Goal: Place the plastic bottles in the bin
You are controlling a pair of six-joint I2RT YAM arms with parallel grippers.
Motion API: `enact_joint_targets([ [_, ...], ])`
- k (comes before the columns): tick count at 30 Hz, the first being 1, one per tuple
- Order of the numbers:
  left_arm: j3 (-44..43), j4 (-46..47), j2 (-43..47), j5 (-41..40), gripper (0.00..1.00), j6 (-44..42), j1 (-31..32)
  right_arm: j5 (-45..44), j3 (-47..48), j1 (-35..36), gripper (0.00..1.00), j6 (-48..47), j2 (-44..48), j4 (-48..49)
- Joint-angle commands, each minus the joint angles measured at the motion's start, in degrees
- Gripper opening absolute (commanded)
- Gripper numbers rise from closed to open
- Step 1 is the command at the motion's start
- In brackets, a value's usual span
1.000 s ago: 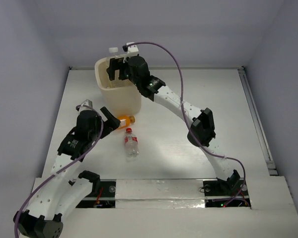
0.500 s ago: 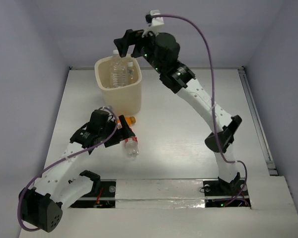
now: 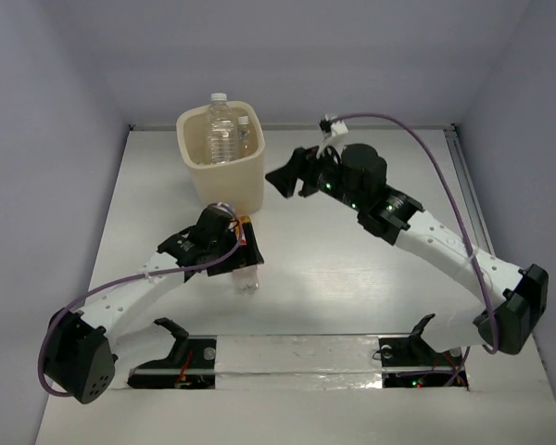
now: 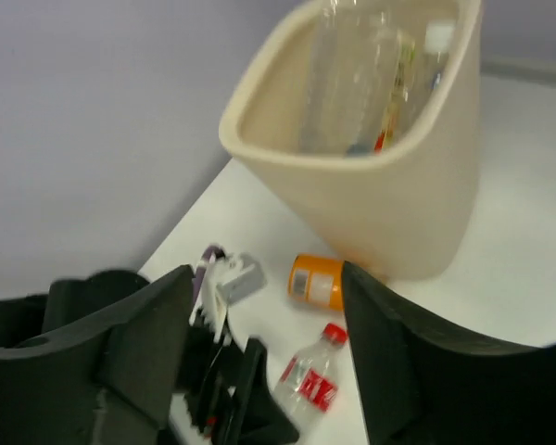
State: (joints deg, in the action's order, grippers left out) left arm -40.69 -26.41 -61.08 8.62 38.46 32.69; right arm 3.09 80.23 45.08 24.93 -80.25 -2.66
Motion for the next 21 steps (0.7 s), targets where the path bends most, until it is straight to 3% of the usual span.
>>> enact_joint_targets([
  [1, 1.31, 3.99, -2.02, -4.58, 0.96, 0.30, 0.18, 2.97, -10.48, 0.10, 0.75, 2.93, 6.06, 3.71],
  [7, 3.07, 9.36, -9.49, -2.82, 0.90, 0.74, 1.33, 1.04, -22.65, 0.10, 0.79, 8.37, 11.34, 5.90],
  [12, 3.77, 11.30, -11.96, -3.44, 0.67, 0.48, 1.33, 0.34, -27.93, 0.10, 0.74, 15.32, 8.89, 9.42],
  [15, 3.69, 10.33, -9.60, -3.35, 0.43, 1.09, 1.33, 1.04, -28.46, 0.10, 0.70, 19.10, 4.76, 12.93],
  [16, 3.51, 9.63, -8.63, -3.26, 0.39, 1.35, 1.33, 1.04, -28.02, 0.10, 0.69, 21.02, 3.44, 13.63],
  [21, -2.35, 0.94, 4.10, -2.56, 0.37, 2.94, 1.33, -0.27, -26.26, 0.10, 0.63, 27.62, -4.46, 16.71],
])
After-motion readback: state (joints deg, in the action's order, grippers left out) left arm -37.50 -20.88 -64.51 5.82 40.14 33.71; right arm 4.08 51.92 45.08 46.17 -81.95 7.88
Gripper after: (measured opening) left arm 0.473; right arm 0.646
